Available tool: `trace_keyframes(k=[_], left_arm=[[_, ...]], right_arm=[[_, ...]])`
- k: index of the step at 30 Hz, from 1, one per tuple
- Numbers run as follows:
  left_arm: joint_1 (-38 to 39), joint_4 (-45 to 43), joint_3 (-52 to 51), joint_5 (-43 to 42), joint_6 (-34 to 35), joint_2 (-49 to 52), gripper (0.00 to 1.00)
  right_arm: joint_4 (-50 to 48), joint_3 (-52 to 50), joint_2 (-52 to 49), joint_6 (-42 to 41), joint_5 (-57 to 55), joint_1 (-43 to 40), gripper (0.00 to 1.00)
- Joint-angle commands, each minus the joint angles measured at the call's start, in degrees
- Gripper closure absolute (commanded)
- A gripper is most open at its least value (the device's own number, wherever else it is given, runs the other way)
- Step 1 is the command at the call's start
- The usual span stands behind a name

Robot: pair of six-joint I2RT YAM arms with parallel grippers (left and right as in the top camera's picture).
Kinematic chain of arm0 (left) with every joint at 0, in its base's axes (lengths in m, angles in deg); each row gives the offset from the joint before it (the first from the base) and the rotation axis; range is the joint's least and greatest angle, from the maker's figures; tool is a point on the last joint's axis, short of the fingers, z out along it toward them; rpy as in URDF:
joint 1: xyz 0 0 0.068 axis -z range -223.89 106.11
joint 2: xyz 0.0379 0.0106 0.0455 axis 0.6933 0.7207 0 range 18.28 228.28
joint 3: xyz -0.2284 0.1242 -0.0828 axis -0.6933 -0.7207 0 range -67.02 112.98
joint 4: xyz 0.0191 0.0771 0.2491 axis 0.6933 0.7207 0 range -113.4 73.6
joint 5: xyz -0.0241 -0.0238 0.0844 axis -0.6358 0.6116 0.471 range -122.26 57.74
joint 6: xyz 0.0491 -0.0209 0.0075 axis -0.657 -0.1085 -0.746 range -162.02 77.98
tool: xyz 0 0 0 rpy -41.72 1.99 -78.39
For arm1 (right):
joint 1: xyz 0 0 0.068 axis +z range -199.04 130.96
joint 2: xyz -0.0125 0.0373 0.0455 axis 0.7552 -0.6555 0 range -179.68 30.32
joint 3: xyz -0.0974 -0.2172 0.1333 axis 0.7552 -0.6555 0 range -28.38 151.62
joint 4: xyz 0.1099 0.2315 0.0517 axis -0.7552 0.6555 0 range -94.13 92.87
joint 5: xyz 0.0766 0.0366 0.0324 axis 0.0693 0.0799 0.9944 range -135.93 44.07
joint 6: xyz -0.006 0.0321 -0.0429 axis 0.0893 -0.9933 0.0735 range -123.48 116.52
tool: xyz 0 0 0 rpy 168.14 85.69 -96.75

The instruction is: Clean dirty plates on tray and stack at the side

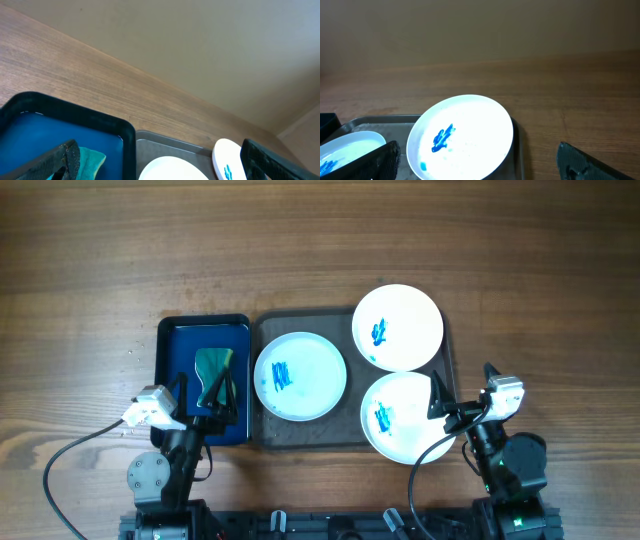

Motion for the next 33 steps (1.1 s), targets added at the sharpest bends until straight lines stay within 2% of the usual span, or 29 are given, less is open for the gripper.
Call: trace_keyframes(k=[1,4,9,17,23,28,30,33], left_arm=[[-0.2,0.5,0.0,0.9,0.3,-0.4,0.00],[-0.2,0.6,0.0,2.3,0.3,-0.4,0.00],[-0.2,1.4,0.4,-0.1,1.4,0.0,0.00],[-0.2,13.3,9.9,2.2,2.0,12.2,0.00],[-0.2,24.0,28.0,3.7,-1.6,34.8,0.00],[-0.2,40.5,46.7,5.7,-4.5,54.4,0.00],[-0.2,49.7,55.4,8.7,-4.4,63.4,0.00],[-0.2,57.8,62.9,13.5,-4.4,73.0,0.00]], right_arm=[[-0.2,-0.1,-0.3,0.6,-1.0,-0.4,0.00],[-0.2,-0.1,-0.3,0.6,-1.0,-0.4,0.00],[-0.2,-0.1,-0.3,0.7,-1.0,-0.4,0.00],[-0.2,-0.1,-0.3,0.7,-1.0,-0.4,0.00],[-0.2,-0.1,-0.3,0.7,-1.0,-0.4,0.00],[-0.2,-0.1,-0.3,0.6,-1.0,-0.4,0.00],[-0.2,-0.1,-0.3,0.6,-1.0,-0.4,0.00],[-0.2,-0.1,-0.3,0.6,-1.0,-0.4,0.00]])
